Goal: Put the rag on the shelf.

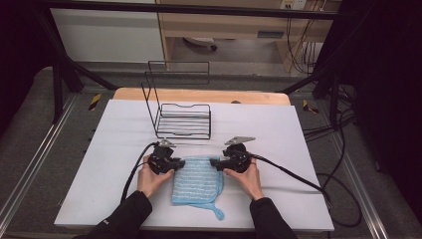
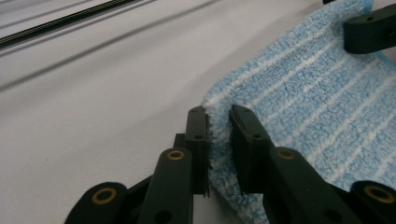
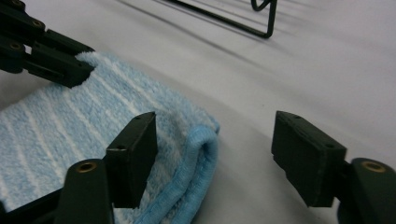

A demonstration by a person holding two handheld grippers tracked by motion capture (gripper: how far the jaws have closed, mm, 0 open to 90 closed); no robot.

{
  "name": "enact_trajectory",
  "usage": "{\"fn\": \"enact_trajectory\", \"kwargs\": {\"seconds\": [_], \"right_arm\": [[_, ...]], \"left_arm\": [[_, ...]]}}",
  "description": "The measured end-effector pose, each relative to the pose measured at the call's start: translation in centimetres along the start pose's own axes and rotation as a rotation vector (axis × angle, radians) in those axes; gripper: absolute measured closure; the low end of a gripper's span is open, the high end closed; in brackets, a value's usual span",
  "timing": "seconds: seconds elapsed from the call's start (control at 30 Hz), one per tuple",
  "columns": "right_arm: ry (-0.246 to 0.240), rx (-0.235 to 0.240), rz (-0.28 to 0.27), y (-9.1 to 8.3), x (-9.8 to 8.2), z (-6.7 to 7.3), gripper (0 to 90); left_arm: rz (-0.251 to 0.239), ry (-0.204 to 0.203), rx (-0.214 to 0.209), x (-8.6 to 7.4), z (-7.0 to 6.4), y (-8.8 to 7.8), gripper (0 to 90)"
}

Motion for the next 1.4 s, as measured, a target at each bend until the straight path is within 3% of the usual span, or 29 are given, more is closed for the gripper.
{"fn": "enact_trajectory", "kwargs": {"seconds": [0.43,0.7,0.9,1.1,1.4], "right_arm": [[0.074,0.06,0.018,0.6,-0.7,0.7,63.4],[0.128,0.093,0.013,0.6,-0.9,1.1,75.1],[0.134,0.103,0.007,0.4,-0.8,1.2,79.1],[0.137,0.11,-0.001,0.0,-0.5,1.4,79.6],[0.13,0.134,-0.048,-0.9,0.3,2.1,79.8]], "left_arm": [[-0.01,0.012,-0.002,0.0,0.0,0.0,76.3],[-0.011,0.011,-0.016,0.0,0.1,0.0,76.2],[-0.011,-0.033,-0.05,0.0,0.3,-0.1,77.9],[-0.021,-0.053,-0.06,0.1,0.4,-0.5,80.2],[-0.084,-0.07,-0.075,0.7,0.5,-2.1,80.5]]}}
Point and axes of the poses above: each handheld gripper's, and its own axes: y roughly forward along the jaws, x roughly out of its top, z roughly to its left, the point moved 9 cm from there along y, roughly forward along the jaws, and after that the axes turned 14 degrees about x, right-handed, at the moved point
